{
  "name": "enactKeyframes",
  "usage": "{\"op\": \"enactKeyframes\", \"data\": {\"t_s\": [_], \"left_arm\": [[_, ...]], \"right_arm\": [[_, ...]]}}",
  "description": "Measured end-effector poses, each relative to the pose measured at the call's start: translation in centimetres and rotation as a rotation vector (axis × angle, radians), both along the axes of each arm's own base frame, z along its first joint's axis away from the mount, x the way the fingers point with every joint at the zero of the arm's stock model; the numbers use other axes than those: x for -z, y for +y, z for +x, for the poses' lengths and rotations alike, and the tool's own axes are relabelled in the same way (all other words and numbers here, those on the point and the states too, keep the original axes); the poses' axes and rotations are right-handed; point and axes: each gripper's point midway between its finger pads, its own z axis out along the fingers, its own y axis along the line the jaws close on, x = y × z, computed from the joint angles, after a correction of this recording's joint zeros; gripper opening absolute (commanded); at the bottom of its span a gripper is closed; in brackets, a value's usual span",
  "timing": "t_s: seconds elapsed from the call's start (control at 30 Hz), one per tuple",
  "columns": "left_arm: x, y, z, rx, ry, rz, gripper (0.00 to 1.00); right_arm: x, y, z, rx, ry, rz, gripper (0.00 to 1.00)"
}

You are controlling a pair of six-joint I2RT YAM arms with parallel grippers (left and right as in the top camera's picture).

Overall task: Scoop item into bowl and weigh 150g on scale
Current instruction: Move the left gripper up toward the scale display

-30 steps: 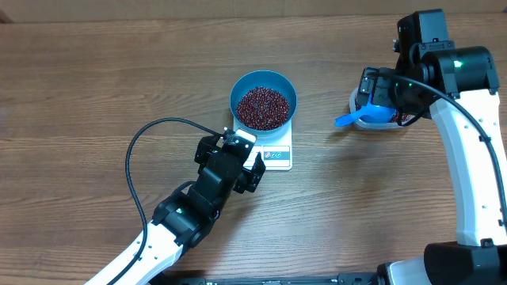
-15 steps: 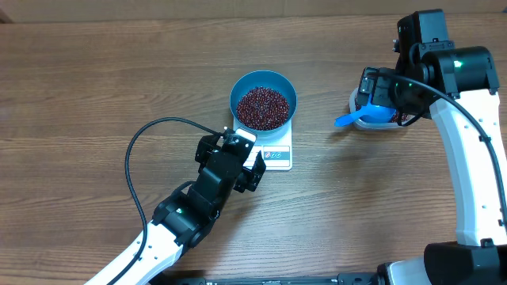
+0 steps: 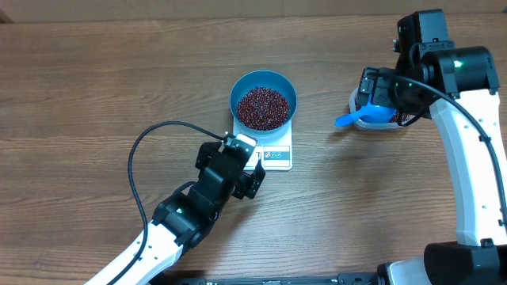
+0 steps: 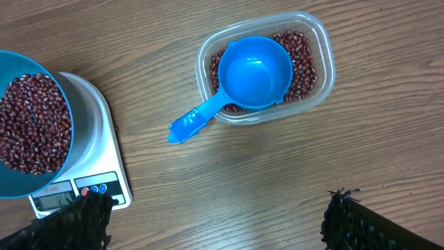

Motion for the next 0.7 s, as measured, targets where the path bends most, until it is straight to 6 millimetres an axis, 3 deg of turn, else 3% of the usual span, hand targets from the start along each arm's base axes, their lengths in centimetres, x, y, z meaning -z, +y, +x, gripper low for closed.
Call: {"op": "enactKeyframes", "data": {"t_s": [0.33,0.7], "left_arm": [[2.1,0.6,-1.7,-0.039,0.130,-0.017,1.00],[3.0,0.6,-2.6,-0.043,0.194,-0.034,1.00]], "right_arm": [[0.0,0.0,0.0,0.000,0.000,0.000,1.00],[0.0,0.0,0.0,-0.001,0.000,0.000,1.00]]}}
